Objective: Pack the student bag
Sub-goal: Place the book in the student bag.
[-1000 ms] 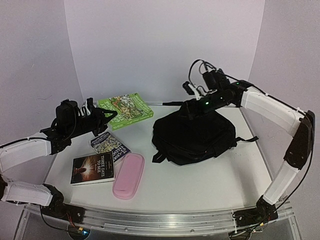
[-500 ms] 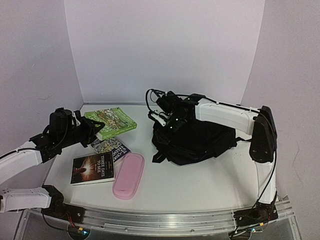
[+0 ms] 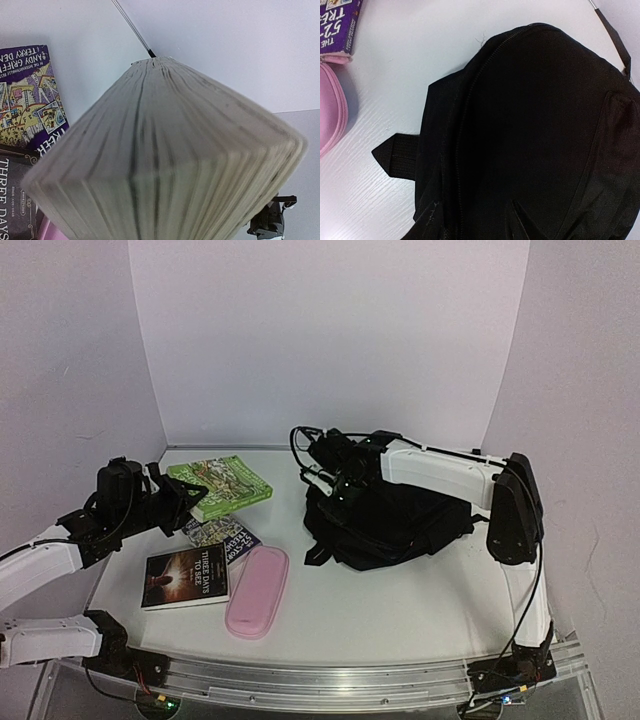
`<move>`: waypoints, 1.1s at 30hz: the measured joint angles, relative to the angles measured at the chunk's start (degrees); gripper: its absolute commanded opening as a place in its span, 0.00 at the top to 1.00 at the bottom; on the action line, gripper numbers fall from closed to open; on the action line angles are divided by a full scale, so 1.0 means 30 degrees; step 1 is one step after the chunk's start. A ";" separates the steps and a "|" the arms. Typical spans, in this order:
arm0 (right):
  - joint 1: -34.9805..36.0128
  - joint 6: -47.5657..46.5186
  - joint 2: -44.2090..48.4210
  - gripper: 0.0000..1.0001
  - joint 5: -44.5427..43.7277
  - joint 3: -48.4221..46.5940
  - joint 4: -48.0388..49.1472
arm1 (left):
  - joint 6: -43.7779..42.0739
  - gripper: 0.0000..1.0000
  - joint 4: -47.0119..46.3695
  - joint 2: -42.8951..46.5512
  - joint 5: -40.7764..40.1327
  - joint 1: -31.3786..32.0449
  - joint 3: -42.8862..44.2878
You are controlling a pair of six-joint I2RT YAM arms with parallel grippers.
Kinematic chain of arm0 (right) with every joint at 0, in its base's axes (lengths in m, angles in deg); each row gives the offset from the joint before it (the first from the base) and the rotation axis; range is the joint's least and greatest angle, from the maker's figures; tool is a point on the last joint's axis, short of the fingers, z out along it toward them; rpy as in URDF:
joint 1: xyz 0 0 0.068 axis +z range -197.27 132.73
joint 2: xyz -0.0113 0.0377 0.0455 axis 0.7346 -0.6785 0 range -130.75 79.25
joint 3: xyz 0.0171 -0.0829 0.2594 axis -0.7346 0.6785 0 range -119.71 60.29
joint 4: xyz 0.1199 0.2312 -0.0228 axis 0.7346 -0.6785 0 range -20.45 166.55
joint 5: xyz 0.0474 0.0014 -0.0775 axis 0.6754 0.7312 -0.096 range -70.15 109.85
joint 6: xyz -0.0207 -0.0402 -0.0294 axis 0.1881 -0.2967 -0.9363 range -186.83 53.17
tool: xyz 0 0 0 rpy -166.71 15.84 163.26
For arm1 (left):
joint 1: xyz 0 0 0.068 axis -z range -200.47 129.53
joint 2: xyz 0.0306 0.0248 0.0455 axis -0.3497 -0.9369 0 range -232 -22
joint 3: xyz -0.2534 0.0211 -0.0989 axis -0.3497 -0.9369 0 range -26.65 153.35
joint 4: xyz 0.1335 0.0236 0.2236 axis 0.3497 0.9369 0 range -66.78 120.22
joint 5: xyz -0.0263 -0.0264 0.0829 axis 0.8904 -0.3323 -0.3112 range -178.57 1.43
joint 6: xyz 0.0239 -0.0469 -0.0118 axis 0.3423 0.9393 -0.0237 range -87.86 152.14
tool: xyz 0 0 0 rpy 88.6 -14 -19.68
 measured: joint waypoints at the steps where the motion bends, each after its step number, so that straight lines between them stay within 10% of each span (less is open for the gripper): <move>1: 0.0000 -0.0025 0.0000 0.58 -0.0036 0.0000 -0.0039 | 0.0000 1.00 0.0000 0.0000 0.0000 0.0000 0.0000; 7: 0.0000 -0.0256 -0.0030 0.52 0.0030 0.0000 -0.0627 | 0.0015 1.00 0.0000 -0.0036 0.0007 0.0000 0.0000; 15: 0.0000 -0.0410 -0.0128 1.00 0.0321 -0.0004 -0.1209 | 0.0081 1.00 -0.0015 -0.0120 0.0027 0.0000 -0.0004; 33: -0.0307 -0.0801 0.1840 1.00 -0.1168 -0.2503 -0.2200 | -0.0007 1.00 -0.4573 -0.3219 0.3602 -0.0029 -0.1202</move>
